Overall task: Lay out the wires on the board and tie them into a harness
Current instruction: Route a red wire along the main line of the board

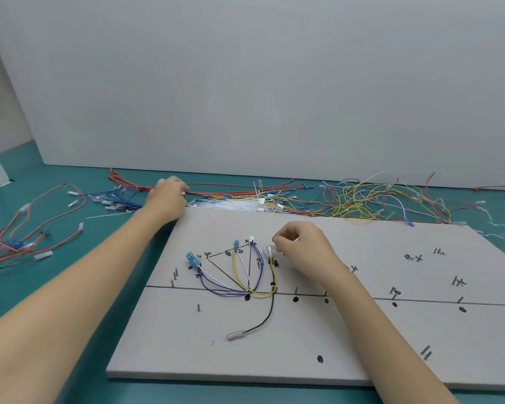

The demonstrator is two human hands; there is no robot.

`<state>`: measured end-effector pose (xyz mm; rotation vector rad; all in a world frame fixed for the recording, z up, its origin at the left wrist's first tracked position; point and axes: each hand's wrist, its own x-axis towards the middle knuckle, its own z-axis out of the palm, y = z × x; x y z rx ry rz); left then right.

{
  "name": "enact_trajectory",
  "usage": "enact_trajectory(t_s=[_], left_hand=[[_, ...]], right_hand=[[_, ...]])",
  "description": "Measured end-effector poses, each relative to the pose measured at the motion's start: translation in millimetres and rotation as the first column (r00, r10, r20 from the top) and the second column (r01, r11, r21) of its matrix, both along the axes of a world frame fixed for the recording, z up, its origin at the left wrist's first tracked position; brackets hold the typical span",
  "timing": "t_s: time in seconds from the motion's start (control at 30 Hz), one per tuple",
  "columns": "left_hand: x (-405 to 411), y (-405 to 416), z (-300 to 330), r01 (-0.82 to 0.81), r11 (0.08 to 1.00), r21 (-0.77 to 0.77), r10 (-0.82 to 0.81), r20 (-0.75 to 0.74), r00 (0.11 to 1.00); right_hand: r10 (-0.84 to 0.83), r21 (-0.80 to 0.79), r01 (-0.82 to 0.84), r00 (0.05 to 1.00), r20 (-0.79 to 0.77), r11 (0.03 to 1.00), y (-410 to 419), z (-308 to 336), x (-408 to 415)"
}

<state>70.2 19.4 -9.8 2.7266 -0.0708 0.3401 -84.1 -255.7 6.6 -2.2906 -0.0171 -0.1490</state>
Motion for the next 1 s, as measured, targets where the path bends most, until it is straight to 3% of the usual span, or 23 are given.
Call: enact_trajectory(t_s=[0.13, 0.37, 0.6, 0.83, 1.0], left_hand=[[15, 0, -8, -0.043, 0.999, 0.001, 0.042, -0.184, 0.982], [27, -1, -7, -0.022, 0.994, 0.109, 0.051, -0.272, 0.961], [27, 1, -7, -0.026, 0.990, 0.138, 0.046, -0.144, 0.989], [29, 4, -6, 0.022, 0.986, 0.167, 0.019, -0.244, 0.969], [27, 1, -6, 0.017, 0.984, 0.179, 0.017, -0.189, 0.982]], right_hand=[[0.008, 0.001, -0.008, 1.000, -0.010, 1.000, 1, 0, 1], [0.029, -0.023, -0.029, 0.999, -0.023, 0.999, 2, -1, 1], [0.030, -0.052, -0.031, 0.999, -0.023, 0.998, 1, -2, 0], [0.042, -0.071, -0.045, 0.998, -0.036, 0.996, 3, -3, 0], [0.044, -0.061, -0.047, 0.998, -0.041, 0.997, 2, -3, 0]])
